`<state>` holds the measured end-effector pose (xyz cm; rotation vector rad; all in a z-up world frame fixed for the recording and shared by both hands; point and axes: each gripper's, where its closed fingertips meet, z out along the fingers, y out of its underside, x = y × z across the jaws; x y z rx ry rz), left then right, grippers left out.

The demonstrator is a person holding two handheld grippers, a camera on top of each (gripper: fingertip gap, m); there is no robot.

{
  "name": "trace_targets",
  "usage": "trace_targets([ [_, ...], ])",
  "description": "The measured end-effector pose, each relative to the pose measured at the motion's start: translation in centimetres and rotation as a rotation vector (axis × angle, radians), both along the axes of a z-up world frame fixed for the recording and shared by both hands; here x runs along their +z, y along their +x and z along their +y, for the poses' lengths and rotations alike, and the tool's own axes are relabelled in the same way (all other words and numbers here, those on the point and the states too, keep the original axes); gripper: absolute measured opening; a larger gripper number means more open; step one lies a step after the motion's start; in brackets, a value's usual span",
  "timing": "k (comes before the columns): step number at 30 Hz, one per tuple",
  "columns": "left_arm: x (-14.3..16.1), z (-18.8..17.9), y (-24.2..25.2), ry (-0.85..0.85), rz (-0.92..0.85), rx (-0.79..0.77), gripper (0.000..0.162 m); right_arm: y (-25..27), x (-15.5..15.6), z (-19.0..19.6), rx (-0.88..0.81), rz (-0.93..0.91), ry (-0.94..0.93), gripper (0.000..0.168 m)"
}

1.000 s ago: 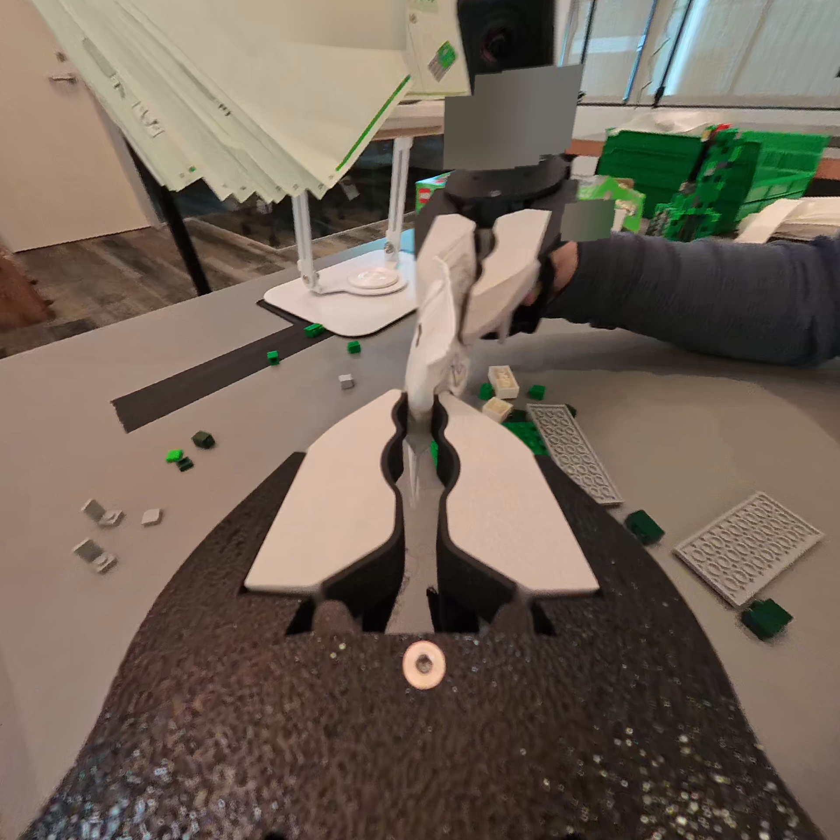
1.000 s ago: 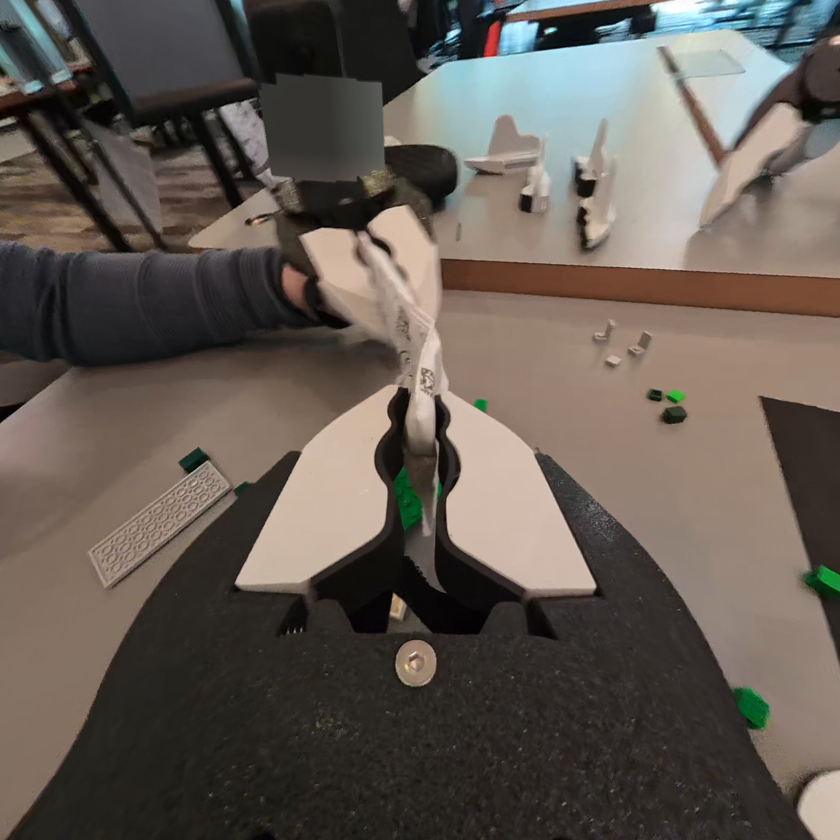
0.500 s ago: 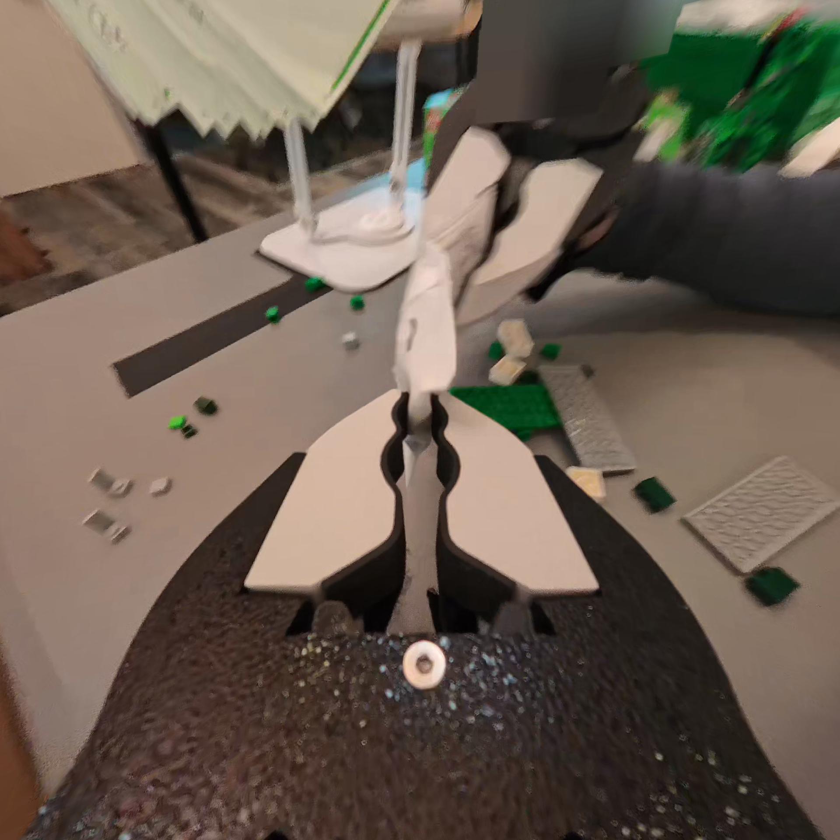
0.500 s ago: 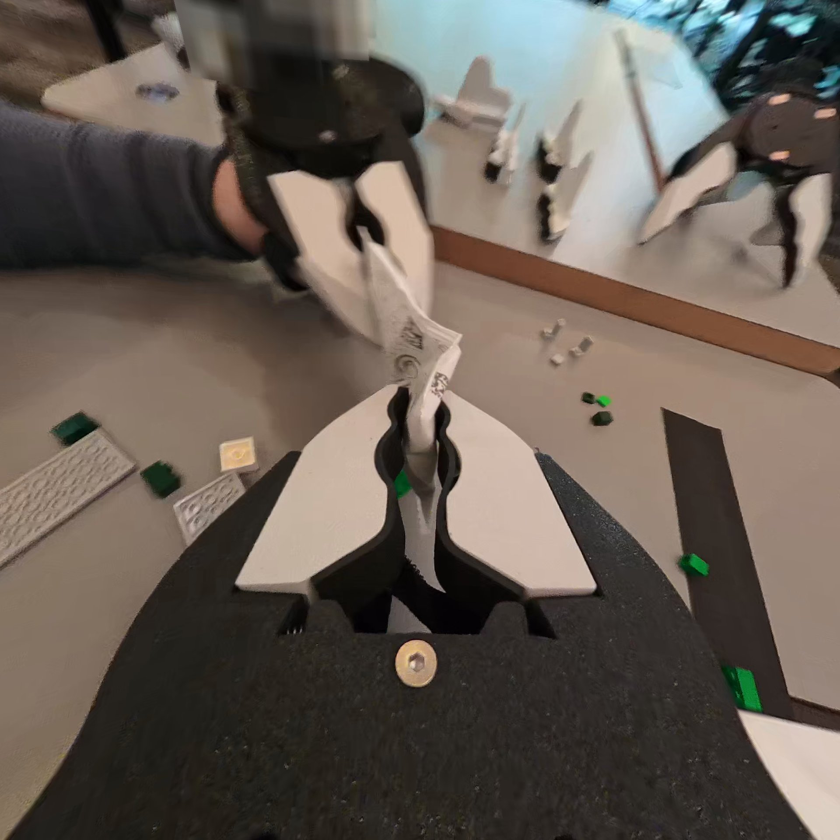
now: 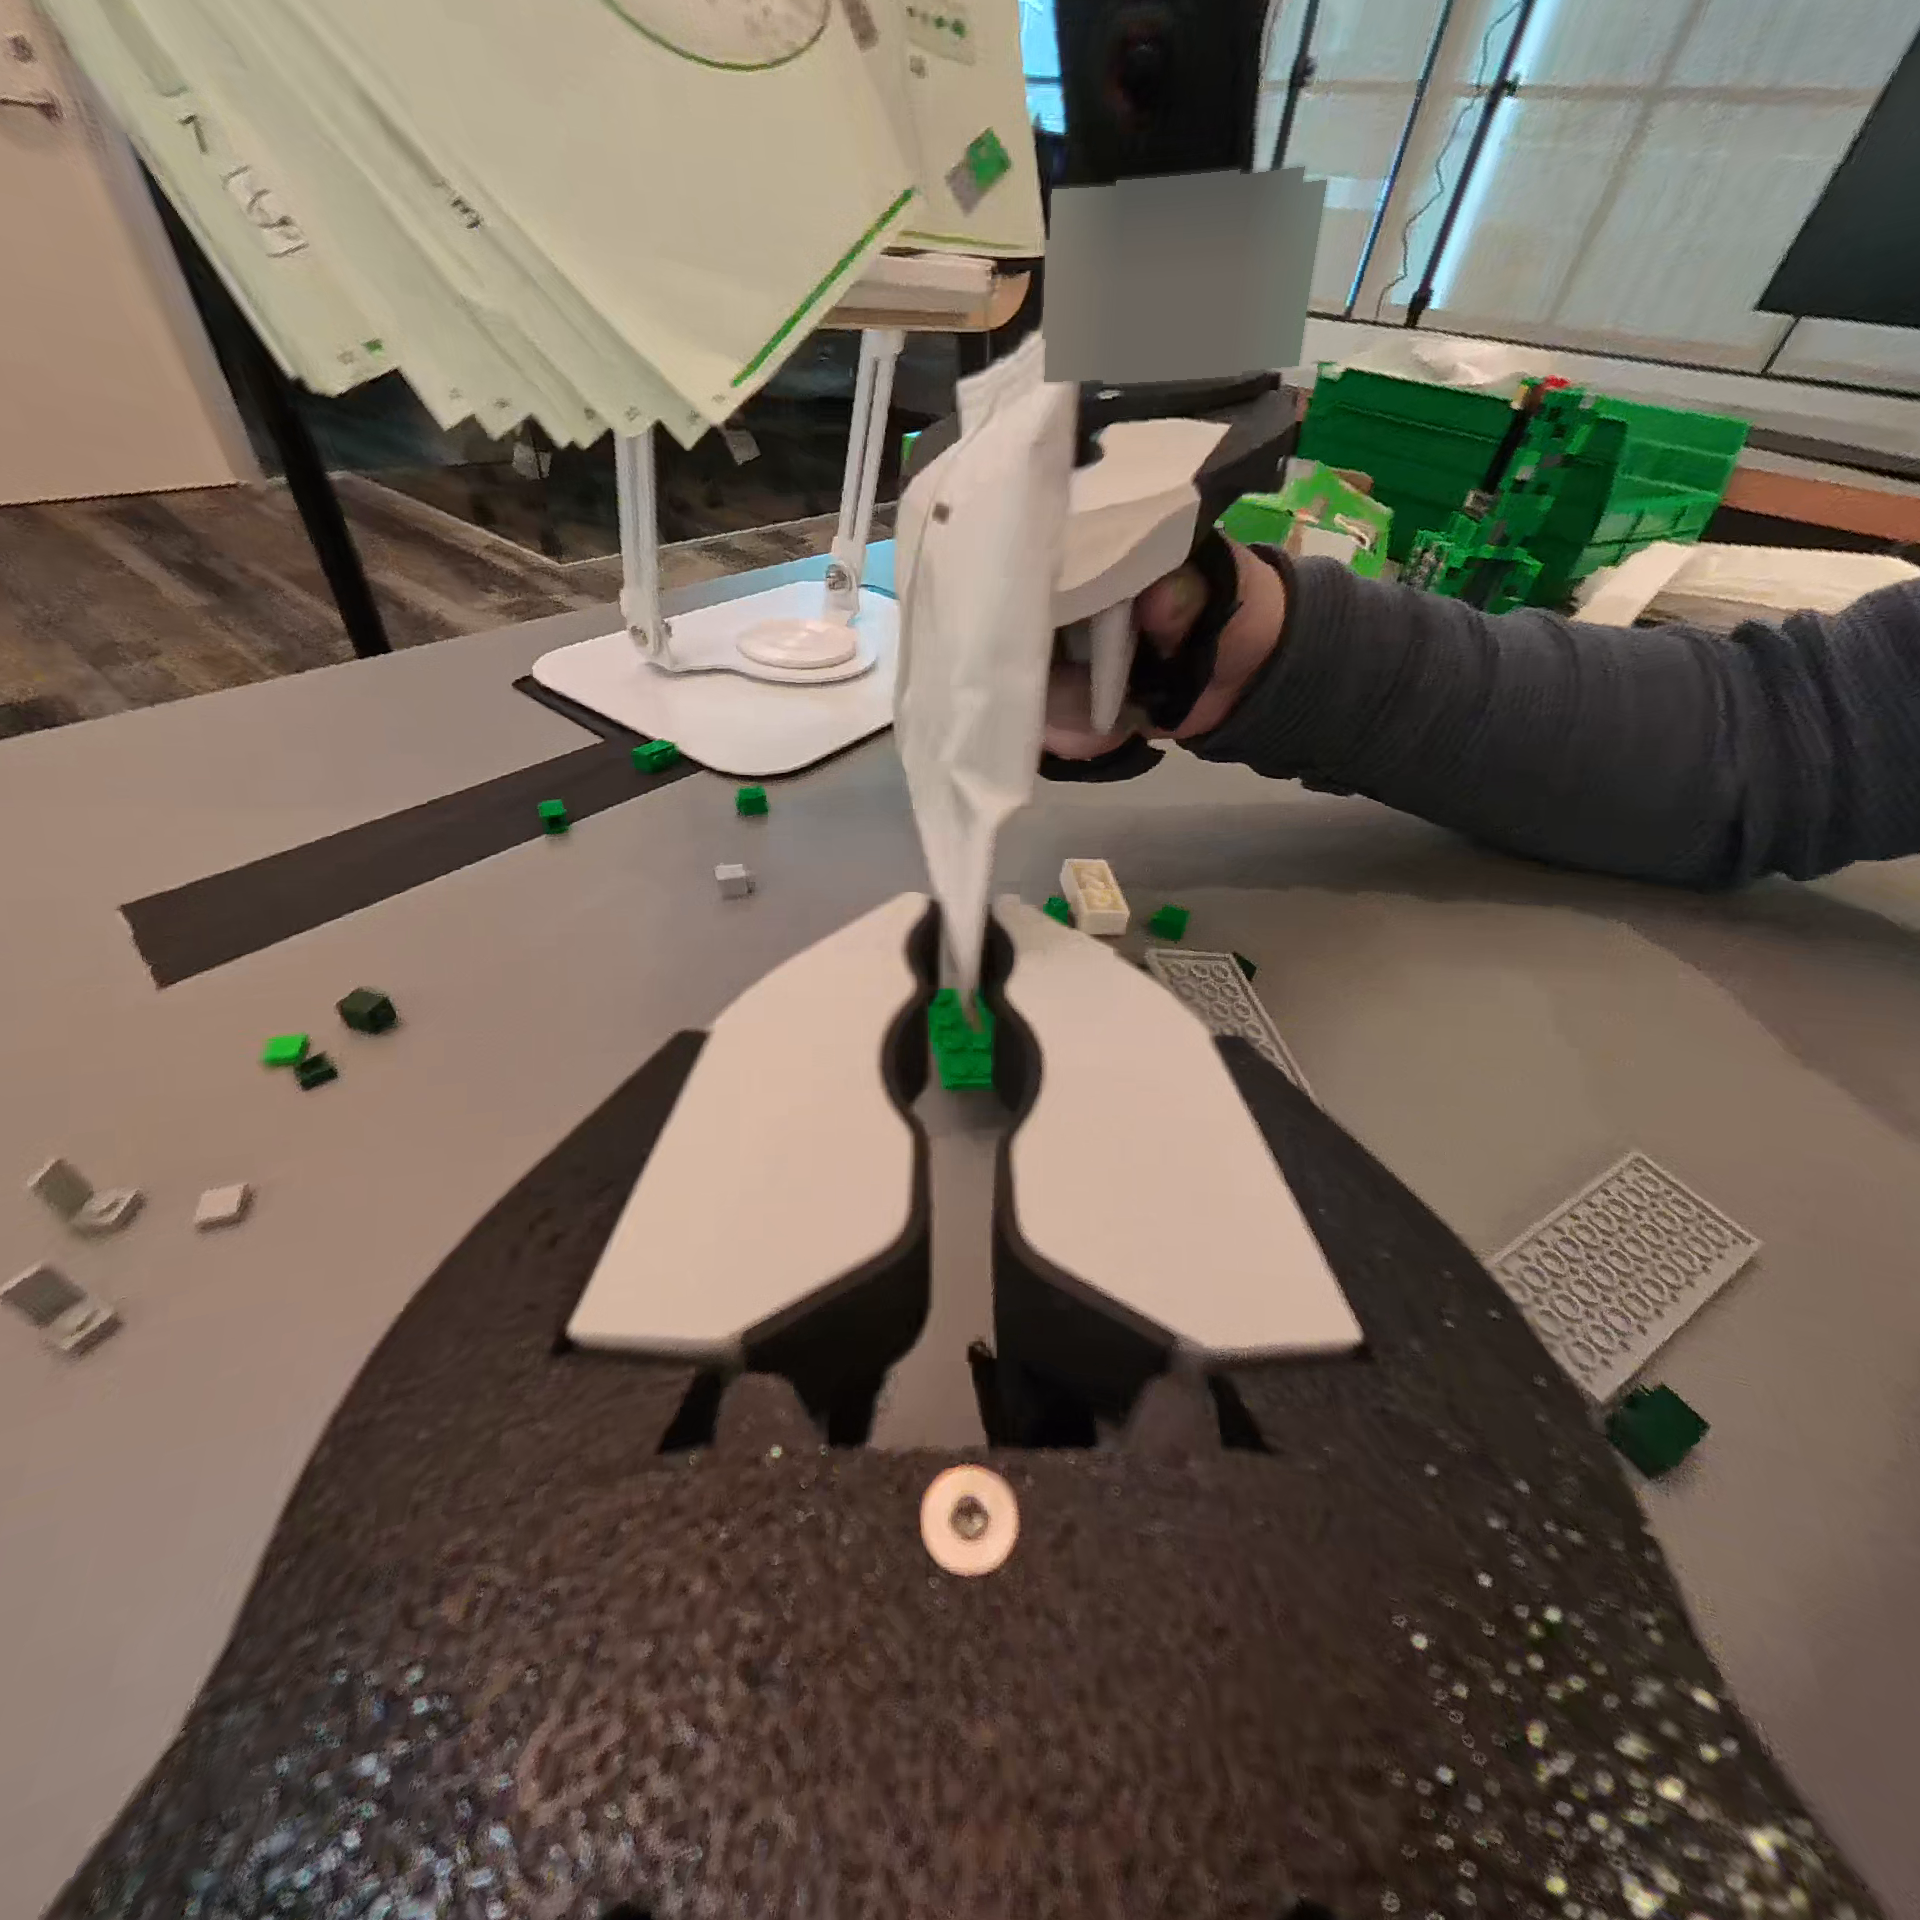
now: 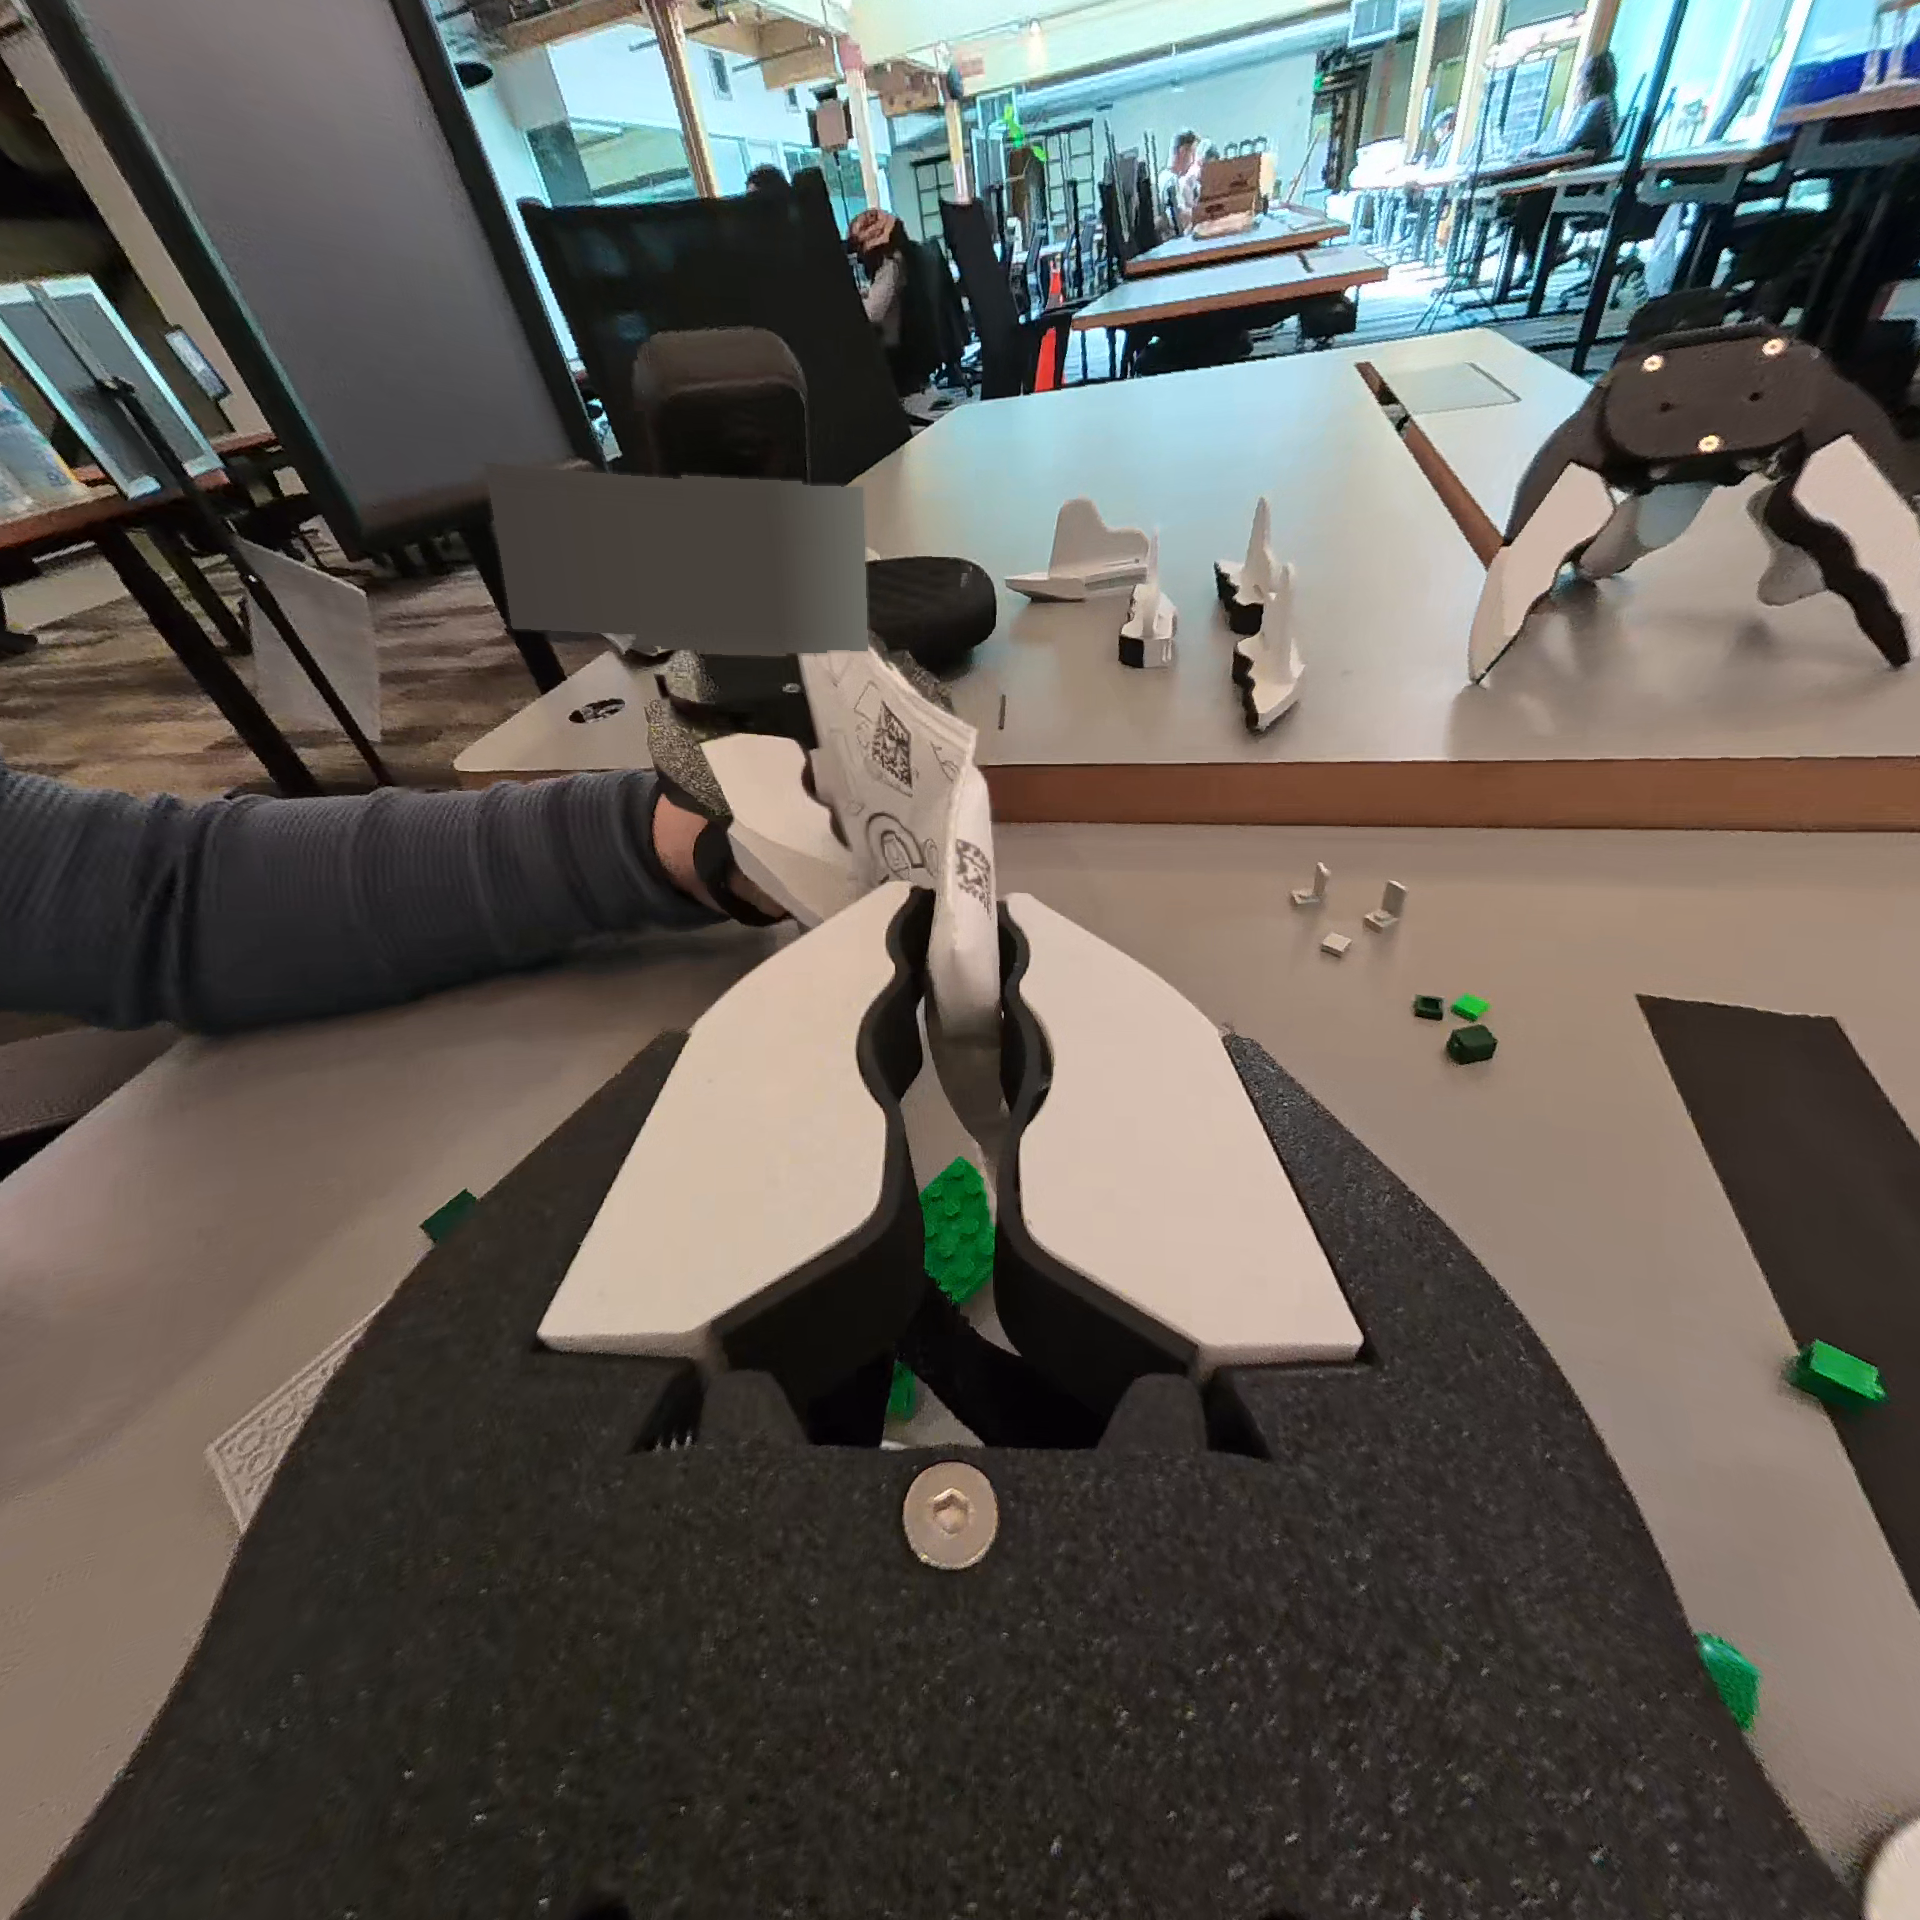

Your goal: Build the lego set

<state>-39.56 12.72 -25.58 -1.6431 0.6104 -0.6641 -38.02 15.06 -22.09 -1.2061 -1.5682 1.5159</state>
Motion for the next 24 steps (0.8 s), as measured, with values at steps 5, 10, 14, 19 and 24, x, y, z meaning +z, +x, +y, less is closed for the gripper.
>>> trace_targets([
  [5,1.1,0.2,-0.3,0.052,-0.052,0.040,0.000,-0.1,0.7,-0.1,-0.002,0.060,-0.021,0.011],
  [10,4.4,0.1,-1.0,0.148,-0.321,0.068,0.000,-0.7,-0.3,0.4,-0.023,0.061,-0.118,0.055],
  [14,5.4,0.2,-1.2,0.152,-0.462,0.061,0.000,-1.2,0.4,-1.2,0.045,0.107,-0.222,0.053],
  [19,5.1,0.4,-0.4,0.107,-0.497,0.032,0.000,-1.5,1.4,-1.4,0.001,0.190,-0.248,0.042],
  [24,4.5,0.8,0.1,0.056,-0.502,0.023,0.000,-1.5,1.4,-1.2,-0.014,0.200,-0.262,0.019],
])
